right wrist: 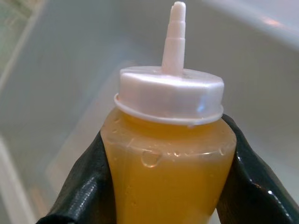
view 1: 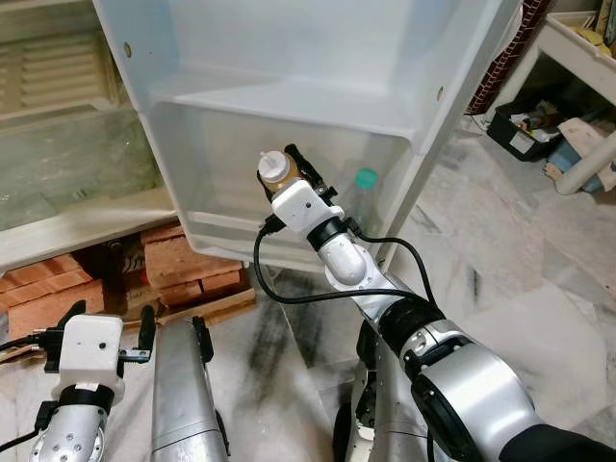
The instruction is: Restocking fridge
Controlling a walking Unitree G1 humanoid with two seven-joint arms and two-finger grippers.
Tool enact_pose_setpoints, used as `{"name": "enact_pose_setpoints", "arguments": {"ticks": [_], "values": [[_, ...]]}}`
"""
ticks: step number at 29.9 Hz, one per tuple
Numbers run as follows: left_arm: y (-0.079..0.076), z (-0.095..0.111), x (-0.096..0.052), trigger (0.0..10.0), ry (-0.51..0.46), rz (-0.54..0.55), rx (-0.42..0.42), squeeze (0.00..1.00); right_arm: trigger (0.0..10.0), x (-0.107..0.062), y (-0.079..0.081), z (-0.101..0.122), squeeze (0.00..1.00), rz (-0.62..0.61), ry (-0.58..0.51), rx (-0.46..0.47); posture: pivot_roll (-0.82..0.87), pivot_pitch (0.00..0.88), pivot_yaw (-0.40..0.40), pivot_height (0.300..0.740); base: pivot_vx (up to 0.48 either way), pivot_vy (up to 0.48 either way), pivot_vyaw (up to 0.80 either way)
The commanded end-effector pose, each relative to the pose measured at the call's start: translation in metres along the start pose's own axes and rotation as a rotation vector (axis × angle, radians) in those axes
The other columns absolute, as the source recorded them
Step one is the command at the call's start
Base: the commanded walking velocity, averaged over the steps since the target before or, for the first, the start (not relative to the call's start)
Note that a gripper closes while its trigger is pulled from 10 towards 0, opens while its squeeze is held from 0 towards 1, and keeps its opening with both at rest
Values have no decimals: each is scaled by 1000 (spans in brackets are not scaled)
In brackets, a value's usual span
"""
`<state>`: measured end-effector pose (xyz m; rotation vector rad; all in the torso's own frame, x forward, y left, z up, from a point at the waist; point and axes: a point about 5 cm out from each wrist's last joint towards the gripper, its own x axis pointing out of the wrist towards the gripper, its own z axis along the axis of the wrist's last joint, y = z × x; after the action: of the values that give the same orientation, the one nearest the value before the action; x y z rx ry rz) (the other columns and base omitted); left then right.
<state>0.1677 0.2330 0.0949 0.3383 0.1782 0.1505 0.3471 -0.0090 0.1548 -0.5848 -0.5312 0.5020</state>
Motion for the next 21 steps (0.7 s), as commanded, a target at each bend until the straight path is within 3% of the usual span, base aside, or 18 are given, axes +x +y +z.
{"name": "enact_pose_setpoints", "arguments": {"ticks": [1,5,14,21], "values": [[4,-3,-6,10000,23,20,16,0,10000,-1,3,0,0,33,-22,-41,290,223,-111,447,0,0,0],[10,-7,-17,10000,51,35,27,0,10000,-6,11,-8,0,61,30,-92,308,245,-121,447,0,0,0],[11,-9,-23,10000,69,32,38,0,10000,-5,21,-5,0,72,36,-95,324,262,-118,447,0,0,0],[9,-10,-24,10000,75,19,45,0,10000,-9,3,-28,0,-50,235,-29,318,259,-109,447,0,0,0]]}}
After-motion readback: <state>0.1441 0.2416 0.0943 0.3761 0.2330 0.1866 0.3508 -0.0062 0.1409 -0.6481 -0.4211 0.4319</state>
